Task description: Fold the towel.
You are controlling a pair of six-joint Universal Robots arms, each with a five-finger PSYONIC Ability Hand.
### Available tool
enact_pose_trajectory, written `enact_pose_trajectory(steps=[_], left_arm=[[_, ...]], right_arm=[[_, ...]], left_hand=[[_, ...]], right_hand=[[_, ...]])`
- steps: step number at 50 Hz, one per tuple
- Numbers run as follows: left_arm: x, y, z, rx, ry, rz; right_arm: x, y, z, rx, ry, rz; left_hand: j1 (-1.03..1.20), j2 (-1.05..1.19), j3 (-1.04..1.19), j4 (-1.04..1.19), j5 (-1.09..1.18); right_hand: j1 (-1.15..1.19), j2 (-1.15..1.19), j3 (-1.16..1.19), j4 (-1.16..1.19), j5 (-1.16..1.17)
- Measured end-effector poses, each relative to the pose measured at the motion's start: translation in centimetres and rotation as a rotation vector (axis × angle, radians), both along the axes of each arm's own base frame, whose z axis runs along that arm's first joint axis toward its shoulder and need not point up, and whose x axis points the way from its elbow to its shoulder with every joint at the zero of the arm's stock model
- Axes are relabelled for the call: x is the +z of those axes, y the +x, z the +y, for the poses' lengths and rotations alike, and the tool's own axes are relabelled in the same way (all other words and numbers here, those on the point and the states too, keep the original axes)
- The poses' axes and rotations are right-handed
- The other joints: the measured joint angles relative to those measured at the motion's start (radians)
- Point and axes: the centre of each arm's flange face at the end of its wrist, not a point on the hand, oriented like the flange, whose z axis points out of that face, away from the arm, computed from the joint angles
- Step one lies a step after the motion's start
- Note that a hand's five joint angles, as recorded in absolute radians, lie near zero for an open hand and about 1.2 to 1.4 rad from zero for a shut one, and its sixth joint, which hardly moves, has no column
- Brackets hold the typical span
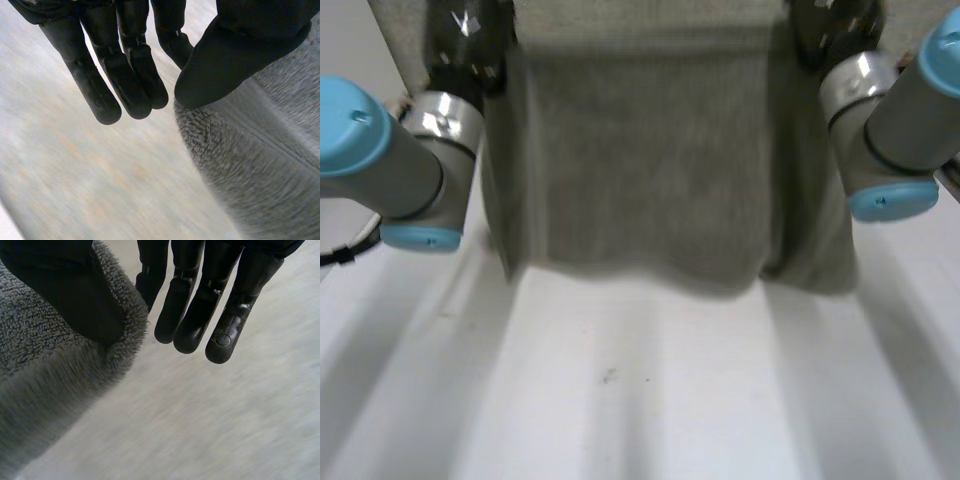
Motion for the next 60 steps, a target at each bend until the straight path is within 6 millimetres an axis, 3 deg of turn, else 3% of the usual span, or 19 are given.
enact_pose_trajectory(steps=[4, 8, 11, 12, 15, 16, 20, 26, 33, 34, 36, 37, 41, 48, 49, 52, 60], left_arm=[[3.0, 0.6, 0.9, -0.003, -0.105, 0.064], [2.4, 1.0, 2.0, -0.015, -0.04, 0.059], [0.6, 1.3, 2.6, -0.019, 0.054, 0.028], [-1.3, 1.5, 3.2, -0.02, 0.141, -0.005], [-3.5, 1.7, 3.9, -0.019, 0.239, -0.042], [-5.2, 2.0, 4.5, -0.016, 0.308, -0.07], [-9.9, 2.9, 6.4, 0.0, 0.491, -0.148], [-13.9, 4.5, 8.6, 0.038, 0.63, -0.244], [-13.9, 5.7, 9.9, 0.067, 0.634, -0.285], [-13.7, 5.8, 10.0, 0.069, 0.631, -0.285], [-13.3, 5.9, 10.3, 0.069, 0.621, -0.284], [-13.1, 6.0, 10.6, 0.068, 0.616, -0.282], [-12.0, 6.3, 12.0, 0.06, 0.606, -0.276], [-12.1, 6.6, 13.7, 0.05, 0.636, -0.286], [-12.4, 6.7, 14.2, 0.047, 0.654, -0.292], [-12.7, 6.8, 14.5, 0.047, 0.669, -0.298], [-12.9, 7.1, 15.1, 0.049, 0.687, -0.305]], right_arm=[[3.3, -0.5, 1.6, 0.043, -0.126, -0.093], [1.9, -0.8, 3.1, 0.107, -0.029, -0.069], [-0.7, -1.0, 3.9, 0.137, 0.115, -0.019], [-3.1, -1.1, 4.7, 0.153, 0.247, 0.024], [-5.8, -1.4, 5.7, 0.164, 0.391, 0.071], [-7.9, -1.6, 6.4, 0.167, 0.495, 0.103], [-12.9, -2.3, 8.4, 0.167, 0.732, 0.173], [-17.2, -3.2, 10.9, 0.162, 0.941, 0.236], [-17.1, -3.9, 12.8, 0.174, 1.033, 0.253], [-17.0, -3.9, 12.9, 0.177, 1.036, 0.252], [-16.8, -3.9, 13.0, 0.179, 1.039, 0.251], [-16.4, -4.2, 13.2, 0.186, 1.045, 0.245], [-15.4, -5.2, 13.0, 0.195, 1.037, 0.225], [-13.5, -5.5, 11.9, 0.221, 0.952, 0.22], [-12.4, -5.2, 11.1, 0.252, 0.873, 0.248], [-11.6, -4.4, 10.1, 0.299, 0.778, 0.305], [-12.5, -1.7, 7.6, 0.413, 0.638, 0.426]], left_hand=[[0.015, 0.0, 0.0, 0.0, 0.003], [0.024, 0.0, 0.0, 0.0, 0.006], [0.025, 0.0, 0.0, 0.0, 0.006], [0.028, 0.0, 0.0, 0.0, 0.006], [0.028, 0.0, 0.0, 0.0, 0.006], [0.028, 0.0, 0.0, 0.0, 0.006], [0.028, 0.0, 0.0, 0.0, 0.006], [0.028, 0.0, 0.0, 0.0, 0.006], [0.028, 0.0, 0.0, 0.0, 0.006], [0.028, 0.0, 0.0, 0.0, 0.006], [0.028, 0.0, 0.0, 0.0, 0.006], [0.028, 0.0, 0.0, 0.0, 0.006], [0.028, 0.0, 0.0, 0.0, 0.006], [0.028, 0.0, 0.0, 0.0, 0.006], [0.028, 0.0, 0.0, 0.0, 0.006], [0.028, 0.0, 0.0, 0.0, 0.006], [0.028, 0.0, 0.0, 0.0, 0.006]], right_hand=[[0.0, 0.0, 0.0, 0.0, 0.0], [0.0, 0.0, 0.0, 0.0, 0.01], [0.0, 0.0, 0.0, 0.0, 0.013], [0.0, 0.0, 0.0, 0.0, 0.013], [0.0, 0.0, 0.0, 0.001, 0.014], [0.0, 0.0, 0.0, 0.001, 0.014], [0.0, 0.0, 0.0, 0.001, 0.016], [0.0, 0.0, -0.001, 0.0, 0.017], [-0.157, -0.251, -0.269, -0.276, -0.165], [-0.355, -0.443, -0.451, -0.458, -0.34], [-0.355, -0.443, -0.451, -0.458, -0.34], [-0.508, -0.6, -0.617, -0.628, -0.506], [-0.739, -0.827, -0.861, -0.877, -0.757], [-0.836, -0.936, -0.976, -0.964, -0.837], [-0.836, -0.936, -0.976, -0.964, -0.838], [-0.836, -0.936, -0.976, -0.964, -0.838], [-0.836, -0.936, -0.976, -0.964, -0.838]])
